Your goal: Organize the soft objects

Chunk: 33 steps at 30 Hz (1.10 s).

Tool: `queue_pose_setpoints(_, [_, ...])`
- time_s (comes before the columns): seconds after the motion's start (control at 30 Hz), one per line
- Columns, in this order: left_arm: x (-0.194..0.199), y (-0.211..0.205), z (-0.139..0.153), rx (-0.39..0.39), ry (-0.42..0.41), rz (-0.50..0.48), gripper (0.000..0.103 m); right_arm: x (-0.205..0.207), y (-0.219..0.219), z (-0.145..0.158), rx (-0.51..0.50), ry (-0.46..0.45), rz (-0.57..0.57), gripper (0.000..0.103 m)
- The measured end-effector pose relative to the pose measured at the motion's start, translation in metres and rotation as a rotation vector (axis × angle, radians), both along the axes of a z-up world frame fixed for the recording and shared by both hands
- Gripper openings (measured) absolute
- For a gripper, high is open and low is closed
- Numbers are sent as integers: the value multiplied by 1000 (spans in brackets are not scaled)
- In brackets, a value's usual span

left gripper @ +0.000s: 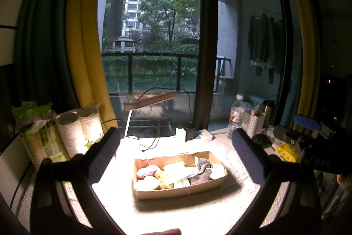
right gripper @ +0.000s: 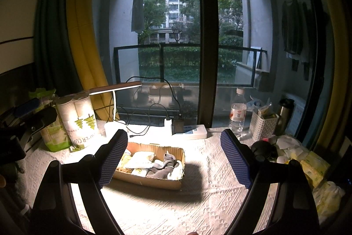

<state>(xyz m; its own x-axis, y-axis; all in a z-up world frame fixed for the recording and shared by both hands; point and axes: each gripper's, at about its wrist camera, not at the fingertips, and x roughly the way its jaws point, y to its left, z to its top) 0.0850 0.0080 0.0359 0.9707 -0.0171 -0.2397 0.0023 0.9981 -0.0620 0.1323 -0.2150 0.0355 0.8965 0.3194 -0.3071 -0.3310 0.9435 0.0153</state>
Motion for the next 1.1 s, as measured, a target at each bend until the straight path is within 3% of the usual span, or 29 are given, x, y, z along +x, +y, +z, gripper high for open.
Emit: queue_pose_setpoints(1.1, [5,-4,-2,-8,5,-6,102,2,0,1,1,2,-1,89])
